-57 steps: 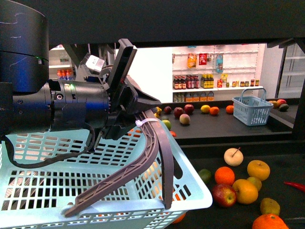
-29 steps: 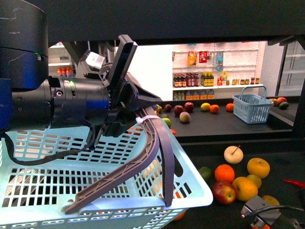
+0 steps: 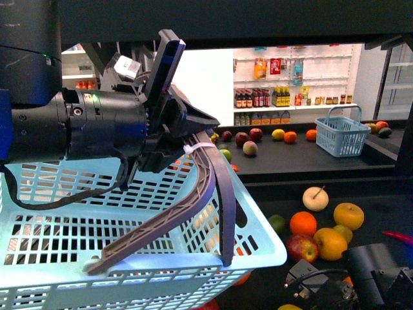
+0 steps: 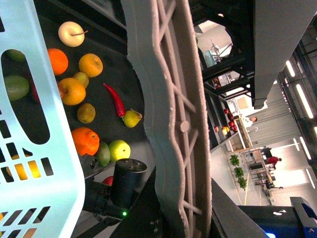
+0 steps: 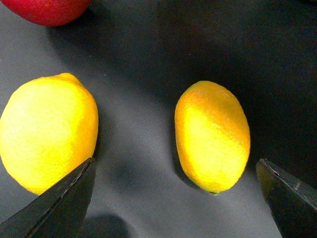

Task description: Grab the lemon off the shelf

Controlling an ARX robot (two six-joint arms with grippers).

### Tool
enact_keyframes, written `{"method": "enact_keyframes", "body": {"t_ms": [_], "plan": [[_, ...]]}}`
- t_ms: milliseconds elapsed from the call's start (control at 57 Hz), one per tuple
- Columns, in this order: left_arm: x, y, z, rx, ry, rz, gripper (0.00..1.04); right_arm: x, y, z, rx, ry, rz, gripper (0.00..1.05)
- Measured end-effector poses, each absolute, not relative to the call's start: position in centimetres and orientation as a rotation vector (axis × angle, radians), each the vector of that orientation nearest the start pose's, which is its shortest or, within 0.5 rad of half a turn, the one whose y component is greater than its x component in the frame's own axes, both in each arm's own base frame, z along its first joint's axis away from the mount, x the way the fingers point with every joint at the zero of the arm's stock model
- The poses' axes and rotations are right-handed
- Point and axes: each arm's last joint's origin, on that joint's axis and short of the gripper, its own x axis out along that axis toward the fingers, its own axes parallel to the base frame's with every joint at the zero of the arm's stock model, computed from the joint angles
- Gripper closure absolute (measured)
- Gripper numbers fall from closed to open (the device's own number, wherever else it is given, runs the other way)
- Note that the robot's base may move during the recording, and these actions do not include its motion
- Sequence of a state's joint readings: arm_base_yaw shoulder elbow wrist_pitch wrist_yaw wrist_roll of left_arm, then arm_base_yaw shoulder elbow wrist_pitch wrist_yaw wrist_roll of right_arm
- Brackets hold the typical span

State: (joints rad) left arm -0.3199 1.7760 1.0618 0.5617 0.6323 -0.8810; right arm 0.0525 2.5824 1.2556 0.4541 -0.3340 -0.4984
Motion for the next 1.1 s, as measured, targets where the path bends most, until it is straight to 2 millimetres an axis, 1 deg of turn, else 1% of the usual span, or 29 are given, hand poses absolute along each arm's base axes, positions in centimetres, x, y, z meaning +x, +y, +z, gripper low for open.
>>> {"method": "enact_keyframes", "body": {"t_ms": [228,684,859,929,999,1017,1034,1105], "plan": [[36.3,-13.8,23.3,-0.835,0.565,-0.819,0.94,42.8,3.3,-7.4,-0.353,0.768,0.542,0.07],[36.3,-13.8,23.3,-0.835,0.565,-0.819,0.94,44.3,3.3,-9.0,-0.367,0.776,0.520,0.07],[36.3,-13.8,23.3,-0.835,0.565,-0.819,0.94,44.5,3.4,-9.7,-0.373,0.778,0.515,0.08],[36.3,-13.8,23.3,-0.835,0.565,-0.819,0.94,44.4,3.5,-9.8,-0.371,0.777,0.515,0.15],[36.3,-13.8,23.3,-0.835,0.565,-0.819,0.94,44.4,3.6,-9.9,-0.370,0.776,0.519,0.25],[36.3,-13.8,23.3,-0.835,0.565,-0.819,0.94,44.4,3.6,-9.9,-0.370,0.776,0.520,0.28],[36.3,-13.8,23.3,-0.835,0.565,-0.819,0.94,44.4,3.6,-9.9,-0.369,0.775,0.520,0.34],[36.3,-13.8,23.3,-0.835,0.565,-0.819,0.94,44.5,3.6,-9.8,-0.364,0.769,0.513,0.44]]}}
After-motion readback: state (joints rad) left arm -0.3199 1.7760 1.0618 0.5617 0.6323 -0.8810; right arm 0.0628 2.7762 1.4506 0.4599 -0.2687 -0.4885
